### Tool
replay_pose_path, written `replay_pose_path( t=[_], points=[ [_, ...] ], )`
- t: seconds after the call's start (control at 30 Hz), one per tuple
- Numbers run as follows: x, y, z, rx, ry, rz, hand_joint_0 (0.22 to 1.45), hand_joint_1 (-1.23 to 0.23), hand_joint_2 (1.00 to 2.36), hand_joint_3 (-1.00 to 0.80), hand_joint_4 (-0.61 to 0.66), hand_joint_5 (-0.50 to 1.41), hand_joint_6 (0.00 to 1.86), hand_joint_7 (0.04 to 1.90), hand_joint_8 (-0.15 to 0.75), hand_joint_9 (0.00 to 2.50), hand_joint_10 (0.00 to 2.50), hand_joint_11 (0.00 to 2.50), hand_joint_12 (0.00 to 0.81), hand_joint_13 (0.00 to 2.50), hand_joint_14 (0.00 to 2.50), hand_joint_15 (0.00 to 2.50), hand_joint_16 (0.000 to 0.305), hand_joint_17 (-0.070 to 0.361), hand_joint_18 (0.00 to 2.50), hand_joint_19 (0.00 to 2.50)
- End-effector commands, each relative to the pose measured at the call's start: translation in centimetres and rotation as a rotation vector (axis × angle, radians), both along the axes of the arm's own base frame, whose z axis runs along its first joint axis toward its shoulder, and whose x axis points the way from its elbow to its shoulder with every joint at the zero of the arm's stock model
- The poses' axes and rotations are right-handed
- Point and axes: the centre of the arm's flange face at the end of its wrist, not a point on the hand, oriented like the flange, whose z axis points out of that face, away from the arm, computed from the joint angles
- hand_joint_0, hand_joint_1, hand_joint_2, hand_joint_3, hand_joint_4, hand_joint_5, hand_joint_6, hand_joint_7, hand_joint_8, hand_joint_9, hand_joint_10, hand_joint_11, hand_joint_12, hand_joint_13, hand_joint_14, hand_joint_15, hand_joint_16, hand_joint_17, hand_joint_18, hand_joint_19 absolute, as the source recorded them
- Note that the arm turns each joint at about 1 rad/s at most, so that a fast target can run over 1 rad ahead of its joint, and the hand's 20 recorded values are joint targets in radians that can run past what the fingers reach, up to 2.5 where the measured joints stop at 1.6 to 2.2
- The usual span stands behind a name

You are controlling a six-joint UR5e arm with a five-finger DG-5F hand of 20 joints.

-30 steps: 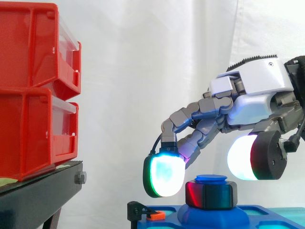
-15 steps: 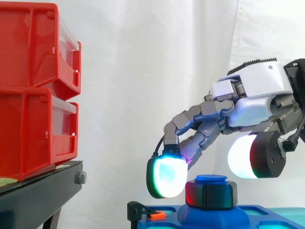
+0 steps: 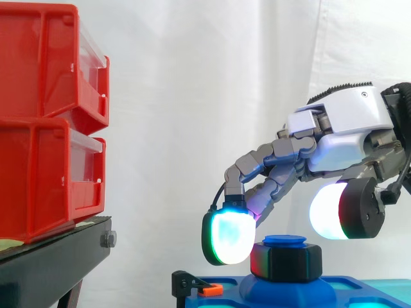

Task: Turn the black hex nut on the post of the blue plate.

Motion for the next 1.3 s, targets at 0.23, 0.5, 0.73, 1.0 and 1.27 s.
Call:
replay_pose_path(
  t=[0.23, 0.5, 0.73, 1.0, 1.27],
  points=[
    [-0.2, -0.9, 0.0, 0.001, -0.001, 0.004, 0.39, -0.51, 1.00, -0.50, 0.35, -0.18, 0.50, 0.90, 0.385, 0.60, 0.00, 0.07, 0.479, 0.56, 0.00, 0.09, 0.065, 0.146, 0.45, 0.22],
    [-0.4, -1.5, 0.0, 0.002, -0.003, 0.011, 0.39, -0.51, 1.00, -0.50, 0.35, -0.18, 0.50, 0.91, 0.384, 0.60, 0.00, 0.07, 0.479, 0.56, 0.00, 0.09, 0.065, 0.146, 0.45, 0.22],
    [-0.5, -1.8, 0.0, 0.002, -0.004, 0.017, 0.39, -0.59, 1.00, -0.50, 0.34, -0.19, 0.50, 0.91, 0.381, 0.60, 0.00, 0.08, 0.474, 0.56, 0.00, 0.09, 0.064, 0.144, 0.45, 0.22],
    [0.0, -1.0, 0.4, 0.007, -0.034, 0.021, 0.40, -0.71, 1.00, -0.50, 0.30, -0.20, 0.50, 0.91, 0.364, 0.58, 0.00, 0.08, 0.467, 0.55, 0.00, 0.09, 0.063, 0.141, 0.45, 0.22],
    [0.7, 0.1, 0.5, 0.009, -0.059, 0.000, 0.41, -0.85, 1.00, -0.50, 0.26, -0.23, 0.50, 0.84, 0.342, 0.54, 0.00, 0.09, 0.458, 0.55, 0.00, 0.10, 0.061, 0.137, 0.44, 0.22]
  ],
)
